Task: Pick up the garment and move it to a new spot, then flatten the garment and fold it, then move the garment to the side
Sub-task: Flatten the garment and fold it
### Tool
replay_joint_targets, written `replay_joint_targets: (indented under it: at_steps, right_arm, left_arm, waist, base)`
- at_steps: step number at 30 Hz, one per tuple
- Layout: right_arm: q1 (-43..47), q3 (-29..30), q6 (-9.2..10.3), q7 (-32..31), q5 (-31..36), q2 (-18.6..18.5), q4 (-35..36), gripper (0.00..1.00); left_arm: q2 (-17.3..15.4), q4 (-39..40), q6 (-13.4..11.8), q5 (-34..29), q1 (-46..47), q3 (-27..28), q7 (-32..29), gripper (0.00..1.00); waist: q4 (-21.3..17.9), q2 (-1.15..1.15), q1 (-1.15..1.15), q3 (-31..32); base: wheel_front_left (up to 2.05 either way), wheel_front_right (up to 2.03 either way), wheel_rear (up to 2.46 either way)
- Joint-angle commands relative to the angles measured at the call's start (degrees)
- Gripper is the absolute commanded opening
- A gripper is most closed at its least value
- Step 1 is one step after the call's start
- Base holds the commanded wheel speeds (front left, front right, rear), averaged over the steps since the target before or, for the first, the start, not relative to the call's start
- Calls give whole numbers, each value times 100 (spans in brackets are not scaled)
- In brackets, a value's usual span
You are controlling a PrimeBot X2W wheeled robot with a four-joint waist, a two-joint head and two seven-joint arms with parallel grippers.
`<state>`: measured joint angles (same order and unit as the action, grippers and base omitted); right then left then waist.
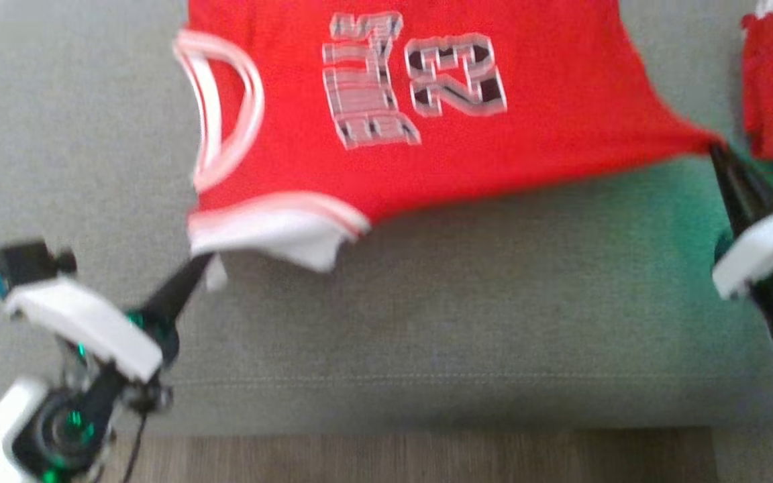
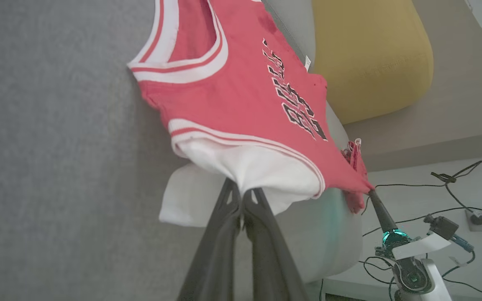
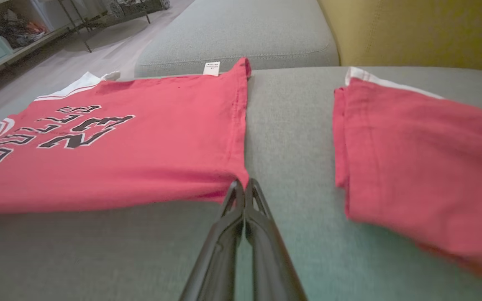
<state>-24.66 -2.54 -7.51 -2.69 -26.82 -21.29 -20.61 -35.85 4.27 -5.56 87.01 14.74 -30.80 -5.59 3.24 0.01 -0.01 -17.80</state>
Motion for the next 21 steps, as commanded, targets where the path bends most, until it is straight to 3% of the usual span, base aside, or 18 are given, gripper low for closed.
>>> replay_joint_targets:
  at_steps: [1,10,16,21]
  right_arm:
    - [362,102,2,-95,-59,-48,356,0]
    - [2428,1015,2,-1071,17,364,2023,0]
    - [2410,1270,2,-1642,146,505,2467,0]
    - [1828,1237,2,-1995,197,536,2256,0]
  left_arm:
    - [-335,349,-87,92,-109,342,110,0]
    - [-704,1706,-651,496,-1407,448,216,0]
    - [-592,1805,-844,729,-1235,534,114,0]
    - [-204,1415,-882,934,-524,501,-125,0]
  waist:
    - [-36,-1,1,288]
    - [21,-1,1,715]
    - [-19,-1,1,633]
    - [-17,-1,1,373]
  base:
    - [0,0,0]
    - [0,0,0]
    - [0,0,0]
    - [0,0,0]
